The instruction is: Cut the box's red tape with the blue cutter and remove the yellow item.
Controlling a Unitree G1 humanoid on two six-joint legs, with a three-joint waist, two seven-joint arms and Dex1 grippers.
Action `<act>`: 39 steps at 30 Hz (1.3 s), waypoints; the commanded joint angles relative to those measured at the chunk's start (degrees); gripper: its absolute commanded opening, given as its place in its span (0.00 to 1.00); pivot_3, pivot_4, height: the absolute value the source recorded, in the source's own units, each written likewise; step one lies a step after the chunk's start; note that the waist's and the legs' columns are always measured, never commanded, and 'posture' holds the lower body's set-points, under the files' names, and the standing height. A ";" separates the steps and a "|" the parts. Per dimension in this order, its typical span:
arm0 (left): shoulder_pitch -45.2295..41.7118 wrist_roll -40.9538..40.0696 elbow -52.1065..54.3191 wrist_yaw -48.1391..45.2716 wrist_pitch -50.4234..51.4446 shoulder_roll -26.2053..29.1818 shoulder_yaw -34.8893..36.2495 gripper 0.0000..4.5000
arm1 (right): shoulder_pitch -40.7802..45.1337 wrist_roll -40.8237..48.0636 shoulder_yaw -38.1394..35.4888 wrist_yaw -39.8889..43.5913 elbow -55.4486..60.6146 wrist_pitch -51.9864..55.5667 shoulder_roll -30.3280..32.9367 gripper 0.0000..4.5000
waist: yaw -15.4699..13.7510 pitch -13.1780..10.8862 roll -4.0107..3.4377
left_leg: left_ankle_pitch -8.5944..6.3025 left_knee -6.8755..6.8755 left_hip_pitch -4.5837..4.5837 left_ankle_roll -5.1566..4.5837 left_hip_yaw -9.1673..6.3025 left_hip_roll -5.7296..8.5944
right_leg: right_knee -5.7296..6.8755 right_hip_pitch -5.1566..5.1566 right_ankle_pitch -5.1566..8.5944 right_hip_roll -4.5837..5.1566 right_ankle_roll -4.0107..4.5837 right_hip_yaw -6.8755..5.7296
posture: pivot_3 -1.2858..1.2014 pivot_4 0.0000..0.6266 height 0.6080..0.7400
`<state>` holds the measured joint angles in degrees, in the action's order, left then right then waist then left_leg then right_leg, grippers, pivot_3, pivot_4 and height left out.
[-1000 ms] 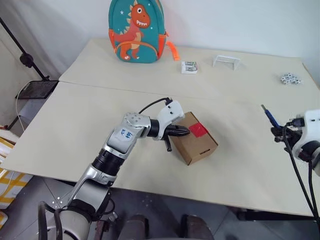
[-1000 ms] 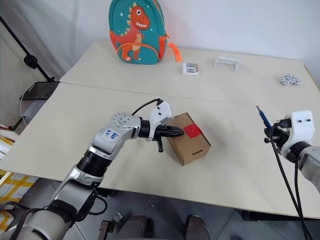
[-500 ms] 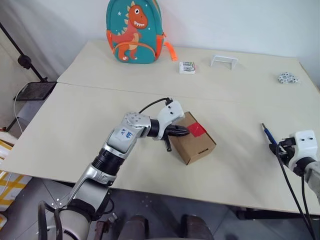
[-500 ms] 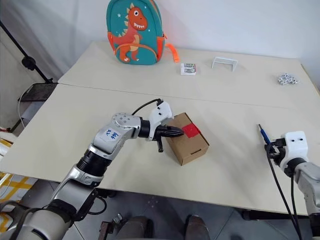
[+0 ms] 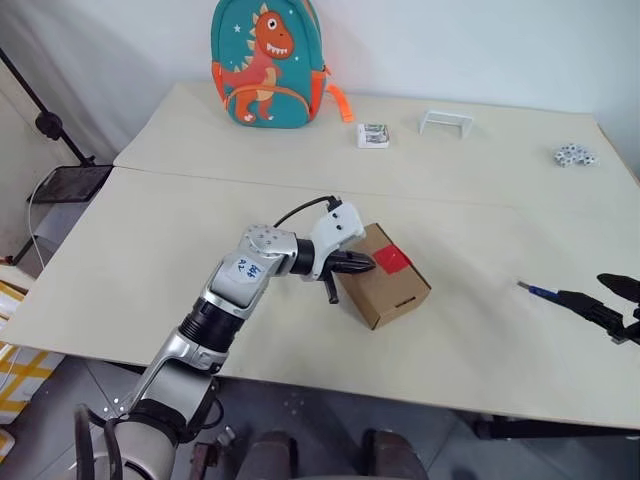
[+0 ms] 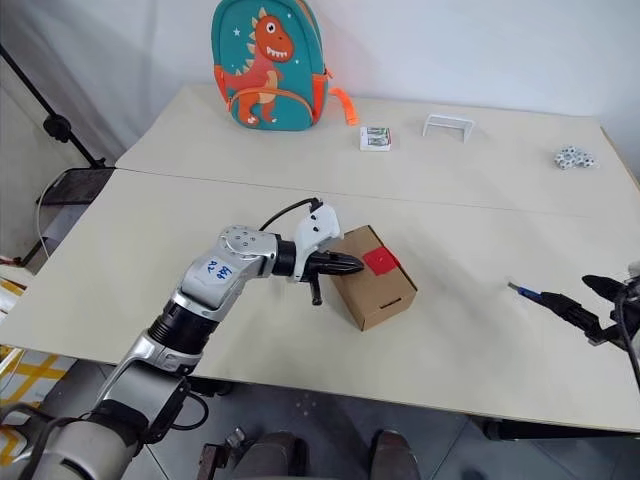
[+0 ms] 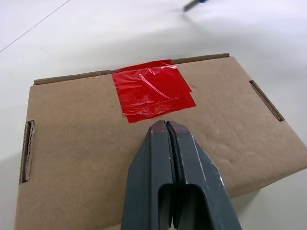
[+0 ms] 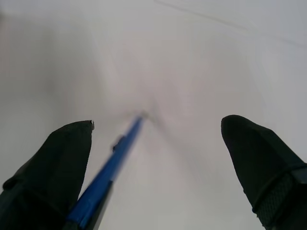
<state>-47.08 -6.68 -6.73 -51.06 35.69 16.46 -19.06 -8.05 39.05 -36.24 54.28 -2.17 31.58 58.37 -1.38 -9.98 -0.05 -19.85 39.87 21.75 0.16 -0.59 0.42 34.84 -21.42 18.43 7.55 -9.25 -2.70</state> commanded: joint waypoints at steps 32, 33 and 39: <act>1.40 -0.25 0.94 -0.58 -1.09 2.13 1.28 0.00 | 52.13 2.37 35.53 -5.88 -2.44 39.32 -5.62 0.99 | -0.03 -0.03 -0.15 | 0.02 -0.18 -0.16 0.05 -0.24 0.00 | 0.10 -0.12 -0.02 0.07 0.03 0.09 | 0.52 0.24 1.00; 1.44 -0.30 0.99 -0.45 -1.00 1.97 1.31 0.00 | 53.16 1.74 36.21 -6.08 -3.28 39.36 -6.60 0.99 | 0.02 -0.04 -0.15 | 0.01 -0.19 -0.16 0.06 -0.24 0.00 | 0.11 -0.13 -0.02 0.06 0.02 0.07 | 0.52 0.24 1.00; 1.27 -0.09 0.83 0.19 -0.84 1.39 1.28 0.00 | 56.17 -1.23 40.26 -4.99 -5.91 37.99 -11.75 0.99 | 0.04 -0.04 -0.15 | 0.02 -0.21 -0.11 0.06 -0.22 0.01 | 0.15 -0.16 -0.02 0.06 0.02 -0.03 | 0.52 0.24 1.00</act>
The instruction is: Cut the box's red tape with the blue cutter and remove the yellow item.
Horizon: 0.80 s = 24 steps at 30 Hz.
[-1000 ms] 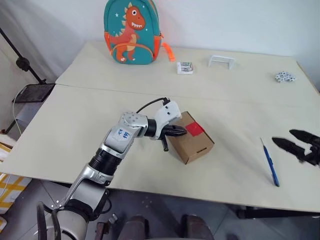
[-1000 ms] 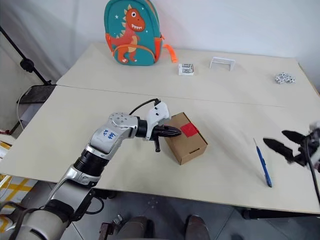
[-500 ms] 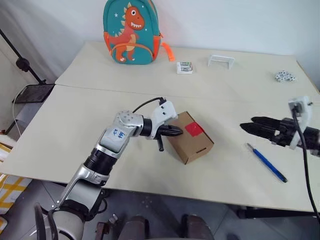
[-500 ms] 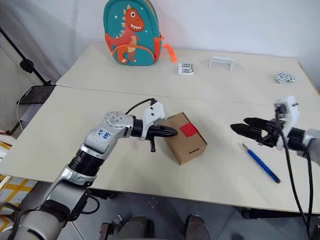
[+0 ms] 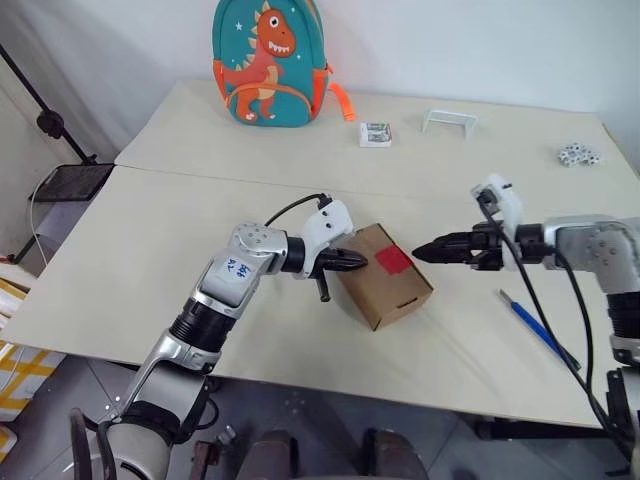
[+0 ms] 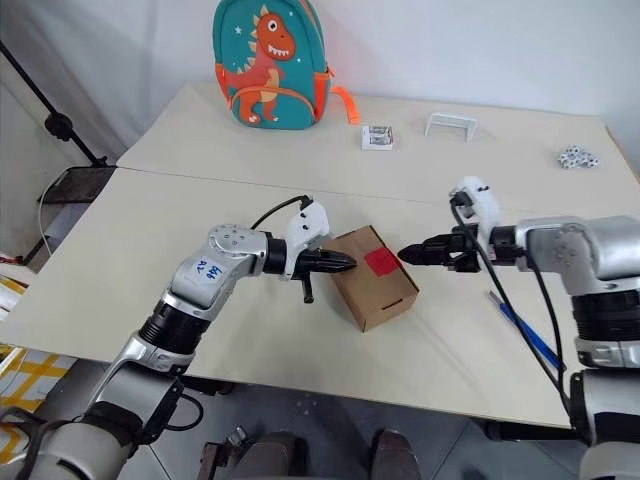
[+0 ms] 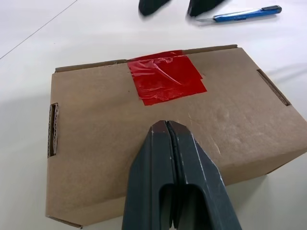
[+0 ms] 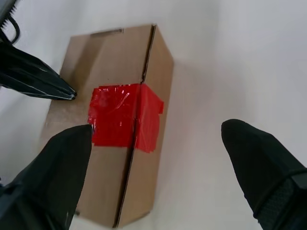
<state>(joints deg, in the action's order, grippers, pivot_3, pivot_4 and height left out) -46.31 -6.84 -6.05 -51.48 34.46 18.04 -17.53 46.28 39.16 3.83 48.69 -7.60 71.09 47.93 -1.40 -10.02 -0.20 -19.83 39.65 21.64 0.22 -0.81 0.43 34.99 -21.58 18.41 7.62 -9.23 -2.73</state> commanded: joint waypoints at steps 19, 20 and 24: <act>9.10 -5.56 7.93 -3.14 3.42 12.25 6.16 0.00 | -13.17 -24.23 -4.79 -1.81 -6.81 -47.31 -4.17 0.18 | 0.20 -0.05 0.07 | -0.02 -0.05 0.07 0.08 0.38 -0.03 | 0.02 -0.10 -0.01 0.01 -0.02 -0.21 | 0.52 0.24 1.00; 8.91 -5.45 7.84 -2.57 3.80 11.55 5.73 0.00 | -13.35 -25.13 -4.26 -2.09 -7.14 -48.62 -4.93 0.11 | 0.20 -0.05 0.07 | -0.02 -0.03 0.07 0.08 0.38 -0.04 | 0.02 -0.10 -0.01 0.01 -0.02 -0.21 | 0.52 0.24 1.00; 8.03 -4.30 7.25 -1.19 4.32 8.87 3.07 0.00 | -16.38 -25.75 -1.92 0.77 -4.55 -51.26 -7.42 0.01 | 0.31 -0.05 0.08 | -0.01 -0.04 0.08 0.11 0.37 -0.07 | 0.04 -0.12 -0.01 -0.02 -0.02 -0.22 | 0.52 0.24 1.00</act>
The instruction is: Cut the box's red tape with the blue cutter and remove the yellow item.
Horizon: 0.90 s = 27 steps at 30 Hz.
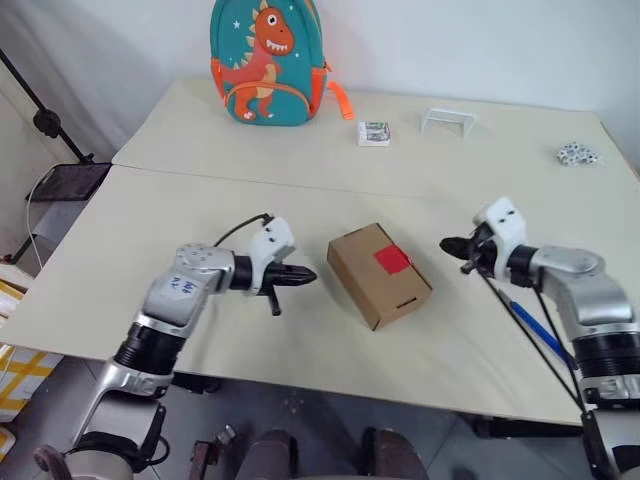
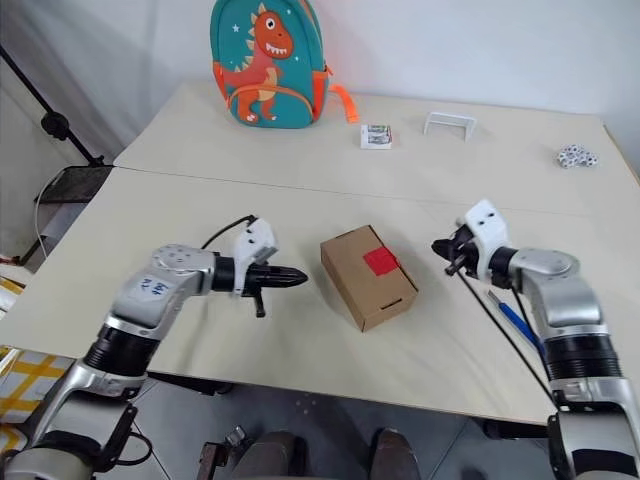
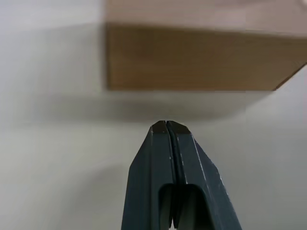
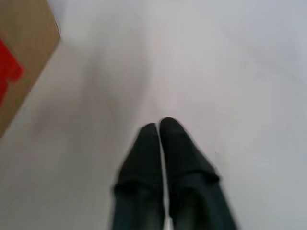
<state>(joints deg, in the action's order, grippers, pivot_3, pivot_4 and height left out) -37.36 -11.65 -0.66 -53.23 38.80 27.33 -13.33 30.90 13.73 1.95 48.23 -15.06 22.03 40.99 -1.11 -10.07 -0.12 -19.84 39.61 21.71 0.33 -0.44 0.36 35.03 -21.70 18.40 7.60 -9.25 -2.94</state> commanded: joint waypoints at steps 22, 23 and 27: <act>-0.89 1.05 0.63 0.39 2.79 0.36 -5.08 0.00 | -14.00 6.67 2.24 5.67 33.89 22.11 3.92 0.01 | -0.23 0.00 0.00 | 0.01 0.01 -0.02 0.01 -0.04 0.00 | 0.00 0.03 0.00 -0.01 0.00 0.02 | 0.52 0.24 1.00; -0.87 1.03 0.66 0.42 2.78 0.37 -5.05 0.00 | -14.50 6.79 2.46 5.59 34.94 22.37 3.94 0.01 | -0.23 0.00 0.01 | 0.01 0.01 -0.02 0.01 -0.04 0.00 | 0.00 0.03 0.00 -0.01 0.00 0.02 | 0.52 0.24 1.00; -1.06 0.89 0.47 -0.07 2.75 0.67 -5.05 0.00 | -15.44 7.28 3.01 4.88 37.62 24.03 3.80 0.01 | -0.23 0.00 0.01 | 0.01 0.01 -0.02 0.01 -0.05 0.00 | 0.00 0.03 0.00 -0.01 0.00 0.02 | 0.52 0.24 1.00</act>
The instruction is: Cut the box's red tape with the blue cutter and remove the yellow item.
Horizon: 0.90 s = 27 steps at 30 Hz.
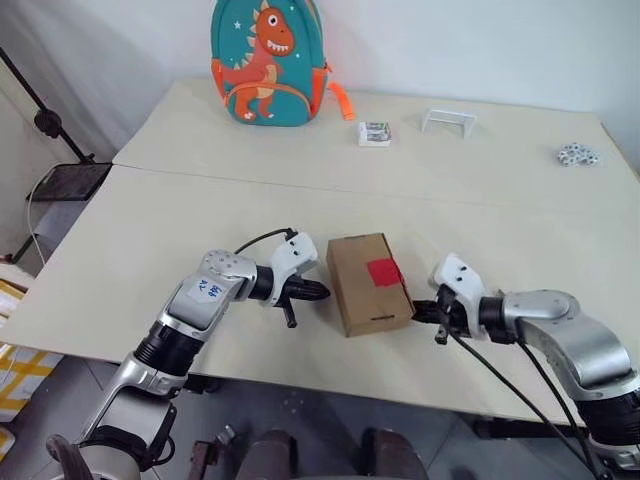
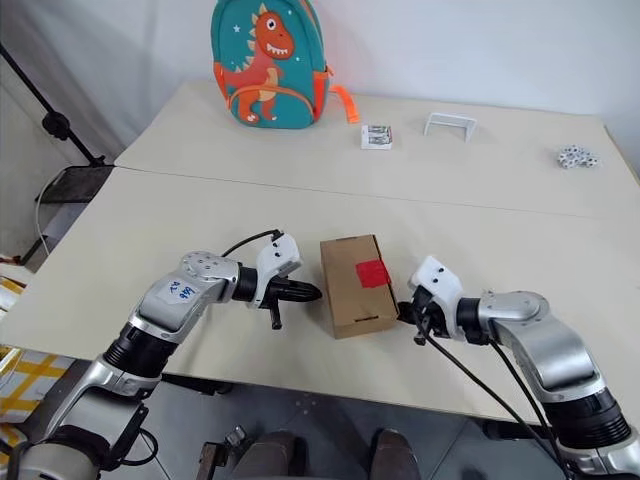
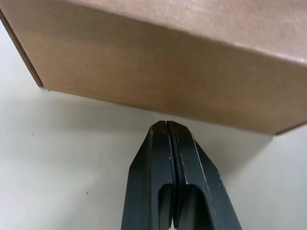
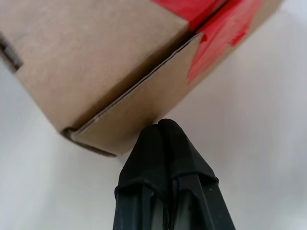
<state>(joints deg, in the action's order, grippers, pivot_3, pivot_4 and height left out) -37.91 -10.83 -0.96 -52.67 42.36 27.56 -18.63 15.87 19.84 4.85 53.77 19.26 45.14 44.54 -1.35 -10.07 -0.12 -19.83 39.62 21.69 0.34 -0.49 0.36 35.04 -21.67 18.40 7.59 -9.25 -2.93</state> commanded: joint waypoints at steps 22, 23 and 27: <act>-1.49 0.23 0.22 -2.43 -2.08 2.89 1.29 0.00 | -3.35 2.75 -1.44 -2.53 6.45 2.94 2.85 0.01 | 0.00 0.00 0.00 | 0.00 -0.01 0.00 -0.01 -0.36 0.01 | 0.01 0.00 0.00 0.00 0.00 0.01 | 0.52 0.24 1.00; -1.67 -0.01 0.17 -3.37 -3.02 4.05 2.06 0.00 | -4.00 3.41 -3.04 -1.69 6.86 2.93 4.23 0.01 | -0.01 0.00 0.01 | 0.00 -0.01 0.00 -0.01 -0.36 0.01 | 0.01 0.00 0.00 0.00 0.00 0.00 | 0.52 0.24 1.00; -2.15 -4.15 -1.04 -8.65 -6.80 7.30 7.04 0.00 | -4.87 9.66 -10.98 1.39 8.46 6.63 8.14 0.01 | -0.02 -0.01 0.02 | 0.00 -0.02 0.00 -0.01 -0.36 0.01 | -0.03 0.00 0.00 0.00 0.00 0.01 | 0.52 0.24 1.00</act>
<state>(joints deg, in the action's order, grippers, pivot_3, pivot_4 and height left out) -38.46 -11.97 -2.71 -57.83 38.61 33.80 -15.29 10.53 25.18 -0.96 53.25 24.67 49.43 51.08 -1.37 -10.09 -0.10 -19.84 39.60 21.69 0.33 -0.85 0.36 35.01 -21.66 18.40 7.59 -9.24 -2.92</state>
